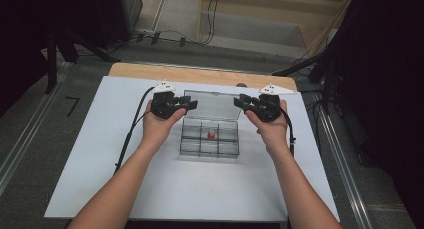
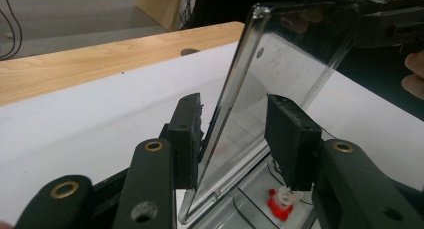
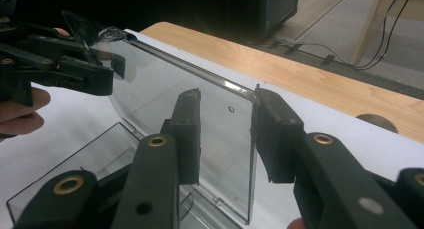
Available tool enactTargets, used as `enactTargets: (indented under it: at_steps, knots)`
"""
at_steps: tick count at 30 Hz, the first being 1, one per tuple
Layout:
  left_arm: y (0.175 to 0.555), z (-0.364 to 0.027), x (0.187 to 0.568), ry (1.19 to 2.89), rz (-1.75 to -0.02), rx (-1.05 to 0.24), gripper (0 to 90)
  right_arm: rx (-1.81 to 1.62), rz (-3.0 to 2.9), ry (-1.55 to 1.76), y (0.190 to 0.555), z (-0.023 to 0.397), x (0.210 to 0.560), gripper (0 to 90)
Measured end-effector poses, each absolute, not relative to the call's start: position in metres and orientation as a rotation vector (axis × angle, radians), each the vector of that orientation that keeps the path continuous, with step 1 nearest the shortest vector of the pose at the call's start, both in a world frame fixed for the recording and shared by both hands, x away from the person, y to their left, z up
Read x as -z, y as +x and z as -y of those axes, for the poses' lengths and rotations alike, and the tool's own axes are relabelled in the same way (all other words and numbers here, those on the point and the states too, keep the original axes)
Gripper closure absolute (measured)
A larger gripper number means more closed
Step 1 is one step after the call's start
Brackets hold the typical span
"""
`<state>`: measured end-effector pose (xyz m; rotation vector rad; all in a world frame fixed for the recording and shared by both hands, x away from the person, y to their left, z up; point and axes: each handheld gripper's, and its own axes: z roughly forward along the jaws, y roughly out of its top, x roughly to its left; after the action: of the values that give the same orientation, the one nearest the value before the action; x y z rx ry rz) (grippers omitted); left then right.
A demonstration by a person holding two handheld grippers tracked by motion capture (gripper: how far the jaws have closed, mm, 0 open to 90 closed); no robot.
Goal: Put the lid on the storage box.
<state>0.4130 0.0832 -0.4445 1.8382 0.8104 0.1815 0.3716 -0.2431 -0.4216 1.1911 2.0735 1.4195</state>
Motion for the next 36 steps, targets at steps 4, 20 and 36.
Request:
enactTargets:
  at_steps: [4, 20, 36]
  knots:
    - [0.409, -0.083, 0.441, 1.844, -0.806, -0.197, 53.3, -1.430, -2.082, 1.177, 0.366, 0.244, 0.422, 63.0]
    - [0.385, -0.093, 0.423, 1.848, -0.719, -0.253, 52.2, -1.420, -2.089, 1.139, 0.343, 0.241, 0.426, 59.6]
    - [0.367, -0.099, 0.426, 1.862, -0.684, -0.241, 57.4, -1.437, -2.101, 1.118, 0.327, 0.240, 0.432, 52.7]
